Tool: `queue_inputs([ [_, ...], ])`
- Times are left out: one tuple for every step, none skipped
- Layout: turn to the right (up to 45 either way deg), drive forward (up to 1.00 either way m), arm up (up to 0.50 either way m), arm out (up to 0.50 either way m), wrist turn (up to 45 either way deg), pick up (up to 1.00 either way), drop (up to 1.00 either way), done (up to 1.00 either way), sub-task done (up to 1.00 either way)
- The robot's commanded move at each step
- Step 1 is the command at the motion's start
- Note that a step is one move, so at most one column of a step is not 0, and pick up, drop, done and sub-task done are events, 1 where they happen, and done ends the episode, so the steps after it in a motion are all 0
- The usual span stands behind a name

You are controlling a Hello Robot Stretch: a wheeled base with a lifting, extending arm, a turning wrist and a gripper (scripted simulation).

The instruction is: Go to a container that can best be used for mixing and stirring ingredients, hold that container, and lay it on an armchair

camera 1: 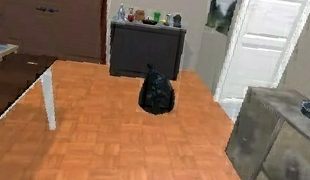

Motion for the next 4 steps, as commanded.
queue_inputs([
  [0.0,1.0,0.0,0.0,0.0,0.0,0.0,0.0,0.0],
  [0.0,0.55,0.0,0.0,0.0,0.0,0.0,0.0,0.0],
  [-45.0,0.0,0.0,0.0,0.0,0.0,0.0,0.0,0.0],
  [-9.0,0.0,0.0,0.0,0.0,0.0,0.0,0.0,0.0],
])
